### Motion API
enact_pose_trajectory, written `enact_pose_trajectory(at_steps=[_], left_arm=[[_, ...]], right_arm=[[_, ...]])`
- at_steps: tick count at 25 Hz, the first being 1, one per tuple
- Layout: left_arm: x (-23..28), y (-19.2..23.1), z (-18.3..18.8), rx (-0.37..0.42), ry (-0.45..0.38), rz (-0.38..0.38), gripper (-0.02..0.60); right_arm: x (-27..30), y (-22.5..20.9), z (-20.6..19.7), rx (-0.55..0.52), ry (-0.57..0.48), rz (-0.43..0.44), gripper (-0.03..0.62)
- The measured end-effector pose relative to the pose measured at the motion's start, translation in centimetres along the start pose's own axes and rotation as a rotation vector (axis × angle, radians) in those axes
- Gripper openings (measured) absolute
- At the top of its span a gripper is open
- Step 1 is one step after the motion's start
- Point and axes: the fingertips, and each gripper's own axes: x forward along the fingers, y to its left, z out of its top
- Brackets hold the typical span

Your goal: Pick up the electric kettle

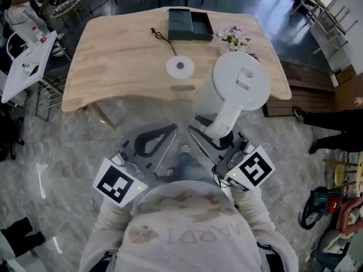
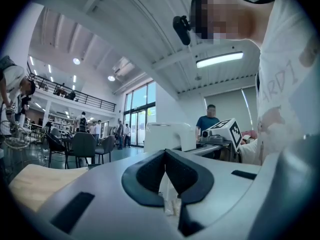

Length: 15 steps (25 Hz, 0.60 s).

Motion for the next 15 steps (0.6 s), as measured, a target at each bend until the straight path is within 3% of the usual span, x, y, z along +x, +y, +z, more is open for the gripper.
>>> enact_pose_trajectory(at_steps=[15], left_arm=[[-0.7,-1.9,1.1,0.043,-0.016,-0.001,0.012]], right_arm=[[-1.9,1.8,1.3,-0.035,-0.02,0.006,0.098]])
